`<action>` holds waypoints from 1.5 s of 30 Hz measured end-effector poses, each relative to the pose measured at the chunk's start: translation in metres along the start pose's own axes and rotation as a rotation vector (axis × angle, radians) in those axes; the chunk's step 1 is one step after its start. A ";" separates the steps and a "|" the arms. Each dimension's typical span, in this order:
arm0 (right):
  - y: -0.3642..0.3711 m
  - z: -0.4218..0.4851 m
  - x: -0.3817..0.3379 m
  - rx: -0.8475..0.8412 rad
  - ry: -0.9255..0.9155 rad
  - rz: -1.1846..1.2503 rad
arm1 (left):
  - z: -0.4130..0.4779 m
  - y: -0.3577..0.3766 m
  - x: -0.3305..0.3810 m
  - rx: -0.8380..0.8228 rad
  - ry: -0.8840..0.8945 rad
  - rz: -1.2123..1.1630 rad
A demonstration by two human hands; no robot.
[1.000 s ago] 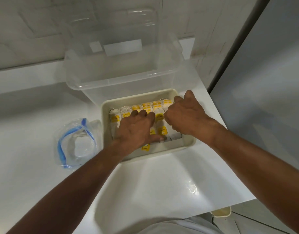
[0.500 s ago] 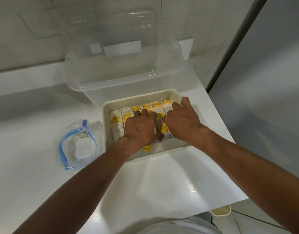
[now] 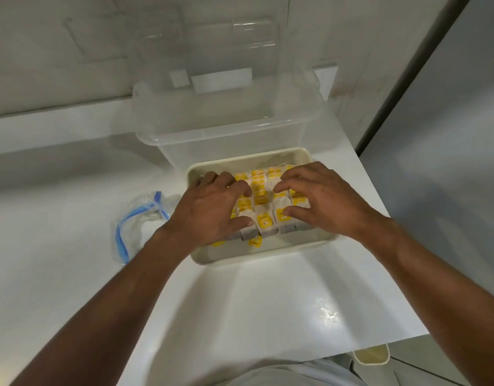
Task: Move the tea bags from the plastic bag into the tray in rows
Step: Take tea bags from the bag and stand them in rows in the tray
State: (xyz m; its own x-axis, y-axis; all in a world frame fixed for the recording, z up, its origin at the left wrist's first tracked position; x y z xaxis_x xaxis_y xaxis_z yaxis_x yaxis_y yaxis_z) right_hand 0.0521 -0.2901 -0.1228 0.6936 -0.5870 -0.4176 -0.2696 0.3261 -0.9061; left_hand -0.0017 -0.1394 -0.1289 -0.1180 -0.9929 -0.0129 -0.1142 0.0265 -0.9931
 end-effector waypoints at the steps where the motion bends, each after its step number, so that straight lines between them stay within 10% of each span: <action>1: -0.001 0.001 -0.001 -0.009 -0.008 -0.039 | -0.005 0.000 -0.001 0.001 0.006 0.025; 23: 0.045 0.040 -0.106 -0.037 -0.050 0.157 | -0.086 -0.010 -0.080 0.310 -0.074 -0.190; 36: 0.098 0.070 -0.221 0.011 0.001 0.125 | -0.128 0.055 -0.149 0.083 -0.007 -0.021; 45: 0.173 0.071 -0.236 -0.266 0.097 0.061 | -0.152 0.088 -0.141 0.075 0.085 -0.025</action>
State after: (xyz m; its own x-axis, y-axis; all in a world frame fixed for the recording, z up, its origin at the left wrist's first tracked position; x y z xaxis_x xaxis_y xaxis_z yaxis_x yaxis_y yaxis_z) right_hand -0.1107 -0.0424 -0.1764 0.6070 -0.6448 -0.4646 -0.4831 0.1648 -0.8599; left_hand -0.1451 0.0204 -0.1969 -0.1994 -0.9797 0.0187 -0.0443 -0.0101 -0.9990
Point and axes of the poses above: each hand's wrist, its own z-axis towards the middle knuckle, its own y-axis out of the palm, x = y × z, the point moved 10 cm from there along z, towards the middle knuckle, and after that the axes turned 6 degrees about z, right-handed, at the moved point
